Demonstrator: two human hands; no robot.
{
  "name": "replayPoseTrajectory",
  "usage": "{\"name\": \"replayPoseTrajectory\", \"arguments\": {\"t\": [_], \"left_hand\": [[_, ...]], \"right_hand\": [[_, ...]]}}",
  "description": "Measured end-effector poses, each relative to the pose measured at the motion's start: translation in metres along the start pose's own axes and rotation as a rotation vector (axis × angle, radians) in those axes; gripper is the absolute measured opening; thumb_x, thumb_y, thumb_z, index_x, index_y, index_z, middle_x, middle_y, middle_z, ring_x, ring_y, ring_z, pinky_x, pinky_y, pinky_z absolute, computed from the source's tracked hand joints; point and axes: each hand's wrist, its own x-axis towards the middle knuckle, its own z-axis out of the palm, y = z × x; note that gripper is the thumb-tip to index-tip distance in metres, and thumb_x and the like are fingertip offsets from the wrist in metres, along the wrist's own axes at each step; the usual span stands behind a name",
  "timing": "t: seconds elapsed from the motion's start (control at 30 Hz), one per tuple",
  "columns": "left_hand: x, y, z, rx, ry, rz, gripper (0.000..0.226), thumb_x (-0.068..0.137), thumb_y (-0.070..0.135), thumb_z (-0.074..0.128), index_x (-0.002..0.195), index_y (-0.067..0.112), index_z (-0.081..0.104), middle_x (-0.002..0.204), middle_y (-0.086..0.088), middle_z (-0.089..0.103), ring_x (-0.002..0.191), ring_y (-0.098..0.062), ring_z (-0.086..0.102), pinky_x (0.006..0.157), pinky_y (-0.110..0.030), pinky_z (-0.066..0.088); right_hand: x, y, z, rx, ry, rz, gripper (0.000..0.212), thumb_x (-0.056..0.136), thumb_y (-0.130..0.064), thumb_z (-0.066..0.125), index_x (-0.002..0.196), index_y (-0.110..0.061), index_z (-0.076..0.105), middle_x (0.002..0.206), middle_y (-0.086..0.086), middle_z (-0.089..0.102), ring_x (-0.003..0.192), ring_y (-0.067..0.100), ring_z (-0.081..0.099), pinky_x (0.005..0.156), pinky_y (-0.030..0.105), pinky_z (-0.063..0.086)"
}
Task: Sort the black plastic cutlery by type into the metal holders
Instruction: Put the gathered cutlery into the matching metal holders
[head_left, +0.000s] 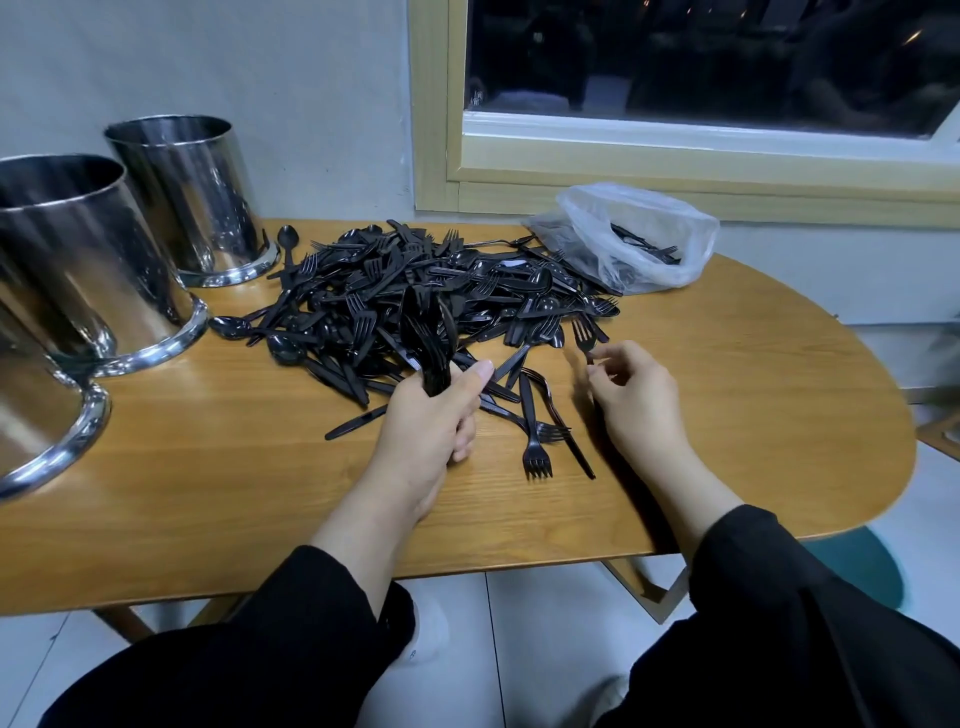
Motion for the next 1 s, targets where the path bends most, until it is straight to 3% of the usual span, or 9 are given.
{"name": "replayPoseTrajectory", "arguments": {"t": [0.17, 0.27, 0.33, 0.4, 0.5, 0.6, 0.73, 0.87, 1.0], "left_hand": [[0.0, 0.0, 0.0, 0.064, 0.032, -0.013, 0.049, 0.108, 0.038, 0.052, 0.066, 0.013, 0.062, 0.057, -0.008, 0.052, 0.045, -0.021, 0.041, 0.049, -0.03, 0.038], [0.0, 0.0, 0.0, 0.031, 0.028, -0.014, 0.026, 0.109, 0.027, 0.052, 0.101, 0.012, 0.072, 0.06, -0.005, 0.056, 0.048, -0.019, 0.048, 0.05, -0.031, 0.043], [0.0, -0.001, 0.0, 0.009, 0.009, -0.013, 0.02, 0.107, 0.023, 0.055, 0.11, 0.012, 0.072, 0.057, 0.0, 0.048, 0.048, -0.016, 0.044, 0.049, -0.03, 0.04], [0.0, -0.002, 0.0, -0.009, -0.004, -0.009, 0.019, 0.106, 0.024, 0.057, 0.107, 0.01, 0.071, 0.056, 0.004, 0.036, 0.048, -0.014, 0.032, 0.048, -0.027, 0.031], [-0.001, -0.003, 0.001, 0.004, 0.024, -0.007, 0.027, 0.107, 0.031, 0.055, 0.098, 0.01, 0.07, 0.056, 0.005, 0.032, 0.048, -0.015, 0.026, 0.048, -0.03, 0.024], [0.001, -0.004, 0.002, 0.005, 0.062, -0.003, 0.029, 0.107, 0.033, 0.054, 0.104, 0.011, 0.073, 0.059, 0.003, 0.034, 0.048, -0.014, 0.028, 0.048, -0.031, 0.024], [0.003, -0.004, 0.001, -0.006, 0.056, -0.004, 0.026, 0.105, 0.025, 0.06, 0.086, 0.007, 0.065, 0.069, -0.01, 0.034, 0.05, -0.015, 0.029, 0.05, -0.031, 0.023], [0.003, -0.003, 0.0, -0.037, 0.029, -0.008, 0.02, 0.105, 0.021, 0.059, 0.093, 0.006, 0.066, 0.067, -0.007, 0.03, 0.053, -0.015, 0.027, 0.054, -0.036, 0.017], [0.004, -0.003, -0.002, -0.02, 0.028, -0.016, 0.028, 0.106, 0.024, 0.056, 0.089, 0.005, 0.067, 0.057, -0.007, 0.044, 0.051, -0.015, 0.029, 0.05, -0.029, 0.024]], "right_hand": [[-0.004, -0.009, -0.007, 0.177, -0.023, 0.044, 0.037, 0.094, -0.017, 0.069, 0.13, -0.013, 0.065, 0.092, -0.003, 0.071, 0.078, -0.009, 0.062, 0.076, 0.003, 0.043], [-0.011, -0.027, -0.004, 0.266, -0.083, 0.084, 0.022, 0.092, -0.02, 0.072, 0.113, -0.018, 0.074, 0.103, -0.004, 0.075, 0.096, 0.008, 0.069, 0.094, 0.026, 0.053], [-0.017, -0.041, 0.003, 0.443, -0.149, 0.141, 0.01, 0.091, -0.014, 0.072, 0.099, -0.019, 0.076, 0.092, -0.001, 0.076, 0.083, 0.013, 0.071, 0.085, 0.034, 0.057], [-0.02, -0.052, 0.009, 0.574, -0.18, 0.188, 0.009, 0.091, -0.007, 0.07, 0.095, -0.015, 0.073, 0.078, 0.0, 0.074, 0.066, 0.012, 0.066, 0.069, 0.029, 0.056], [-0.022, -0.06, 0.017, 0.614, -0.198, 0.198, 0.016, 0.089, -0.004, 0.071, 0.101, -0.013, 0.071, 0.074, -0.002, 0.069, 0.067, 0.014, 0.061, 0.069, 0.028, 0.051], [-0.026, -0.06, 0.021, 0.53, -0.238, 0.157, 0.016, 0.087, -0.005, 0.074, 0.1, -0.012, 0.071, 0.069, -0.006, 0.065, 0.063, 0.012, 0.056, 0.065, 0.029, 0.046], [-0.036, -0.063, 0.024, 0.382, -0.279, 0.064, 0.011, 0.085, -0.008, 0.078, 0.089, -0.01, 0.068, 0.07, -0.001, 0.064, 0.06, 0.009, 0.055, 0.06, 0.023, 0.046], [-0.04, -0.063, 0.028, 0.279, -0.298, -0.005, 0.011, 0.086, -0.015, 0.078, 0.085, -0.015, 0.067, 0.075, 0.007, 0.07, 0.063, 0.011, 0.061, 0.061, 0.025, 0.049], [-0.02, -0.05, 0.019, -0.004, -0.092, -0.075, 0.012, 0.093, -0.03, 0.069, 0.088, -0.019, 0.069, 0.071, -0.006, 0.065, 0.065, 0.015, 0.059, 0.063, 0.028, 0.041]]}}
